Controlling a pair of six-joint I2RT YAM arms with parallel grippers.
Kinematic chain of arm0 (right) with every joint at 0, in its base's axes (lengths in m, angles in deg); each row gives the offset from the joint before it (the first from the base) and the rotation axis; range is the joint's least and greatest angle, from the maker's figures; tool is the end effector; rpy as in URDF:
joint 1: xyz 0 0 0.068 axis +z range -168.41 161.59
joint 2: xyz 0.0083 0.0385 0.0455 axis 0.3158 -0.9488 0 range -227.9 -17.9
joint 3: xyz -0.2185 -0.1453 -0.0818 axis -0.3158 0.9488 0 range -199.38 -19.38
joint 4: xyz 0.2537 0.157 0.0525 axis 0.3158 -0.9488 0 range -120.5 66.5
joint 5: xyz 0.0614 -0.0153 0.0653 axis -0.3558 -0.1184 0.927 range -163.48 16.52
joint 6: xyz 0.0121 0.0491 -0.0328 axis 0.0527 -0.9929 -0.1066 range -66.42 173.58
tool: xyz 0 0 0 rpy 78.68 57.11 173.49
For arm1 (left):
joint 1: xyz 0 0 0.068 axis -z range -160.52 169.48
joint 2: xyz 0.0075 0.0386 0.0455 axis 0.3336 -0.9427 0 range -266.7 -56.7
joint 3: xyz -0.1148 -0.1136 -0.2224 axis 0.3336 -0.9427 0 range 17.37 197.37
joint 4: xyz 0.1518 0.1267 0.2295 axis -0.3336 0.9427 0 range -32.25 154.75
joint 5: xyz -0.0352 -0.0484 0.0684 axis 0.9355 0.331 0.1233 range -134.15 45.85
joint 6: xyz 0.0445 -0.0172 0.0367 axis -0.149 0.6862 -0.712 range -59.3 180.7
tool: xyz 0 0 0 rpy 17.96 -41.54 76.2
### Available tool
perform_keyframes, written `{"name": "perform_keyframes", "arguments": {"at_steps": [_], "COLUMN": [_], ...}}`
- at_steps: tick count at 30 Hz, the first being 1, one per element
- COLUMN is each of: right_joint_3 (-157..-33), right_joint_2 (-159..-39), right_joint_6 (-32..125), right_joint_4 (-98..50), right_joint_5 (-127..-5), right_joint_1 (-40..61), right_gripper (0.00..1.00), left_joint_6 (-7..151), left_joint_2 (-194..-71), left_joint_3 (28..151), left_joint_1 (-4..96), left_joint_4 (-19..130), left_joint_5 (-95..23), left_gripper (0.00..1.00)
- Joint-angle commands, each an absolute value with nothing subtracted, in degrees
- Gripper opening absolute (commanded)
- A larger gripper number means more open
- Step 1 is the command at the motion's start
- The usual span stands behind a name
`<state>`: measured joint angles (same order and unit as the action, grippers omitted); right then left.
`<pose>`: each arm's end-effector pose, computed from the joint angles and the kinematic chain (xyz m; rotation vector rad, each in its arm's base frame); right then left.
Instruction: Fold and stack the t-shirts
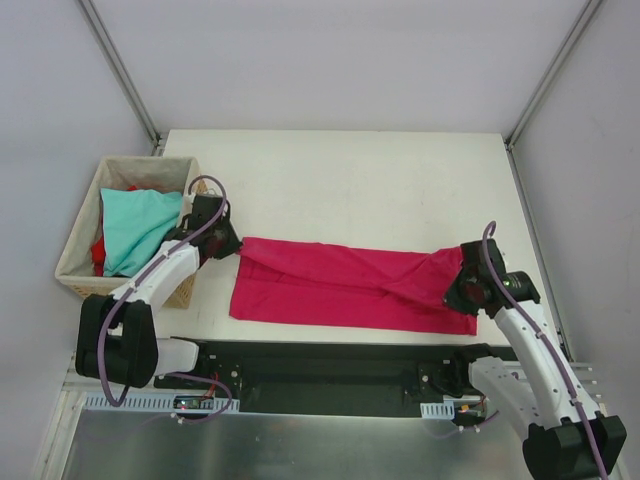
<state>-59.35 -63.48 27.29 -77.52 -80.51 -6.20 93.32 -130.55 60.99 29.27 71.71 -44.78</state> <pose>0.1838 0.0341 0.2329 0.3617 2.5758 0.0818 0.3063 -0.0523 0.1930 -0.4745 2.3214 -0.3500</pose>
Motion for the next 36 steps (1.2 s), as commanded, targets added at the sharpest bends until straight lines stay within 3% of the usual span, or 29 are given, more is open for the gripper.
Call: {"name": "perform_keyframes", "arguments": {"at_steps": [1,15,17,18,19,20,21,22,25,30,36], "right_joint_3": [-62.0,-57.9,-58.3,-58.9,-59.6,-60.8,-63.3,-65.1,-72.7,-79.6,-73.6], "right_joint_2": [-62.5,-67.9,-68.5,-68.8,-69.1,-69.2,-69.2,-69.4,-71.1,-75.0,-82.1], "right_joint_6": [27.9,28.9,29.5,30.1,30.9,31.7,33.0,34.0,36.9,41.4,41.8], "right_joint_4": [-80.1,-77.7,-78.0,-78.8,-79.0,-79.5,-81.1,-81.6,-84.6,-81.8,-70.1], "right_joint_5": [-82.8,-80.4,-80.2,-79.8,-79.3,-78.8,-78.4,-78.1,-76.9,-70.2,-65.5], "right_joint_1": [-5.9,-5.9,-5.9,-5.9,-5.9,-5.9,-5.9,-5.9,-5.9,-5.7,-4.1], "right_gripper": [0.01,0.01,0.06,0.11,0.34,0.47,0.57,0.73,0.86,0.9,0.9], "left_joint_6": [95.0,97.3,97.6,97.8,97.7,97.6,97.3,97.3,96.6,96.6,101.3], "left_joint_2": [-126.4,-128.6,-128.3,-127.5,-126.8,-125.8,-123.7,-122.5,-118.7,-116.7,-122.9], "left_joint_3": [59.9,54.9,54.7,54.6,54.6,54.7,55.0,55.9,60.0,66.4,69.8], "left_joint_1": [29.6,31.3,31.3,31.4,31.4,31.4,31.5,31.7,31.9,32.4,42.8], "left_joint_4": [74.4,75.8,75.8,75.9,75.9,76.6,77.0,77.7,81.2,84.5,84.1], "left_joint_5": [-47.5,-50.0,-50.0,-50.0,-49.5,-49.3,-48.9,-48.9,-49.5,-48.2,-50.1], "left_gripper": [0.0,0.0,0.0,0.03,0.1,0.18,0.32,0.54,0.84,0.87,0.86]}}
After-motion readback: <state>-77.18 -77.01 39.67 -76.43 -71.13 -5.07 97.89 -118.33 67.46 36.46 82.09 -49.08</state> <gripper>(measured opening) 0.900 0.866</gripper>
